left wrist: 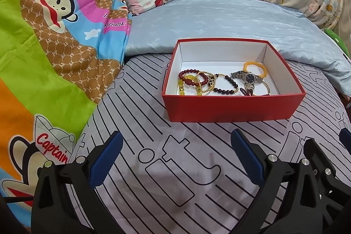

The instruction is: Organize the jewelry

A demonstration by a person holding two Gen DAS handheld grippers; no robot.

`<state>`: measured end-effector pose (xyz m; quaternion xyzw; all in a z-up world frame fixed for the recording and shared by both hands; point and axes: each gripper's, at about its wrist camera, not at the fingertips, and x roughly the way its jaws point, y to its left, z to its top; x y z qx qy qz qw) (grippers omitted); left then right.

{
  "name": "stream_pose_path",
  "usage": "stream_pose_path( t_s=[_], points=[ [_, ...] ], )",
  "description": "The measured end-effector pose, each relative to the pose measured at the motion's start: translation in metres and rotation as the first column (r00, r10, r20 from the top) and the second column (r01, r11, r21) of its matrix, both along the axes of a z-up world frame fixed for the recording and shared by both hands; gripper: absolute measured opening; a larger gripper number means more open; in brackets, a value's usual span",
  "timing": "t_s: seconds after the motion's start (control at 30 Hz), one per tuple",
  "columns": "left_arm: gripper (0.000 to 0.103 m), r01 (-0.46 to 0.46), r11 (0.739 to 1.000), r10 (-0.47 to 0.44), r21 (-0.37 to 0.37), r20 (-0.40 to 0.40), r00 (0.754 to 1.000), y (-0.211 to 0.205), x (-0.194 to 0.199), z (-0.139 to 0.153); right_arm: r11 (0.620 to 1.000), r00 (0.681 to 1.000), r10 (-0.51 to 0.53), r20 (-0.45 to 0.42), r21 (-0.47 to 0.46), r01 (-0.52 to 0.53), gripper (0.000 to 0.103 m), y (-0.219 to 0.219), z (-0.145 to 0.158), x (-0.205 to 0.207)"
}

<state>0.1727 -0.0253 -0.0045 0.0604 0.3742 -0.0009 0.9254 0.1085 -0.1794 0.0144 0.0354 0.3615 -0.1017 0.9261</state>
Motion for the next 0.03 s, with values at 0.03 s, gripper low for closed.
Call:
stream_pose_path(
  t_s=[0.03],
  points=[
    [0.094,0.002,1.0,-0.002,0.0,0.002,1.0,-0.0003,-0.0001,0.0003,1.0,1.0,-0.001,0.0,0.001,0.001,0.077,0.0,0.0,0.0001]
  ],
)
